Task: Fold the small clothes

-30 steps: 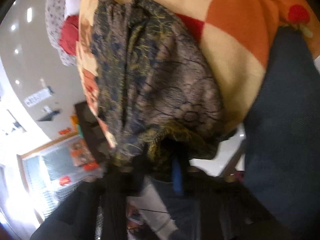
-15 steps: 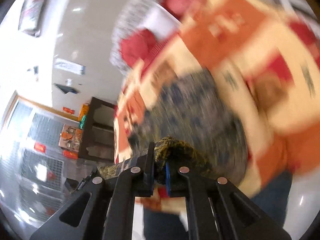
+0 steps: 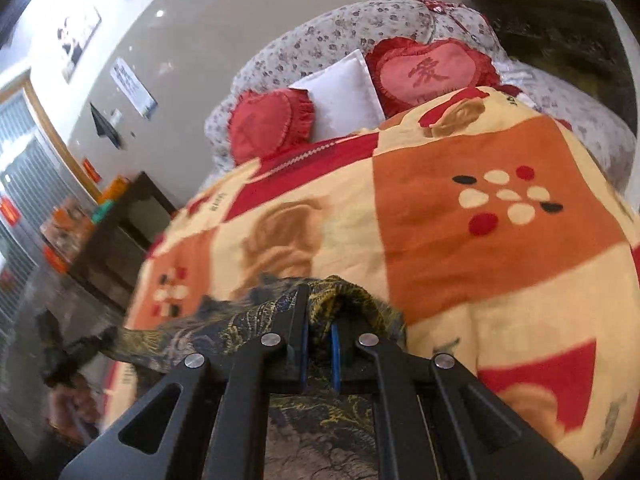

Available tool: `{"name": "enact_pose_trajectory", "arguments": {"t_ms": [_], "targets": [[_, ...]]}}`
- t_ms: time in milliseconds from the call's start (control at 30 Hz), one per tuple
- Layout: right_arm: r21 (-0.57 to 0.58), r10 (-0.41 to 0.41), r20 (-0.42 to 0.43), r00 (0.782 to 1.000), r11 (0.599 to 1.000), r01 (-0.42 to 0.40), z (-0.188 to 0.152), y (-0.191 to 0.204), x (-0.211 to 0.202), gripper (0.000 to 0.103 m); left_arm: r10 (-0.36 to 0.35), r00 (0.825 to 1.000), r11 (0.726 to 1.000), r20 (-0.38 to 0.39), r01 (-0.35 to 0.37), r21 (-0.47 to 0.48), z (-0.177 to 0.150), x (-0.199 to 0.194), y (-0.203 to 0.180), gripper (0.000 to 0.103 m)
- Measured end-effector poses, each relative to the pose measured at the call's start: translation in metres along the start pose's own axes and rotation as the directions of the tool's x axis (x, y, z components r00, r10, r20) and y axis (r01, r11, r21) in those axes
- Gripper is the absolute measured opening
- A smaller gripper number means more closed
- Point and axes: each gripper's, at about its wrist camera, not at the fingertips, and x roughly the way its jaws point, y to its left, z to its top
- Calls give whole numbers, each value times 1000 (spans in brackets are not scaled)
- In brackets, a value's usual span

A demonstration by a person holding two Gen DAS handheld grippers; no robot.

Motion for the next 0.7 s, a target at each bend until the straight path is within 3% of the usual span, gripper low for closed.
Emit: {"name": "enact_pose_trajectory", "arguments": {"t_ms": [133, 267, 367, 500, 600, 700], "targets": [[5, -48, -28, 998, 999, 48, -8, -13, 37, 10, 65, 997, 996, -34, -63, 55, 3, 33, -1, 6], [87, -77, -94, 993, 993, 86, -26, -39, 69, 10, 136, 988, 986, -73, -128, 112, -3, 60, -2, 8], [145, -53, -124, 991, 987, 71, -34, -52, 81, 10, 171, 980, 978, -99, -156, 142, -5, 73, -1, 9], [228, 24, -130, 991, 974, 6, -31, -60, 72, 14, 165, 981, 975, -105, -146, 168, -5, 70, -1, 9], [217, 42, -109, 993, 976, -17, -25, -56, 51, 17, 157, 982, 971, -101, -135, 200, -2, 59, -3, 11], [176, 28, -80, 996, 984, -14, -23, -46, 25, 26, 148, 986, 965, -79, -126, 229, 1, 46, -9, 12]]}}
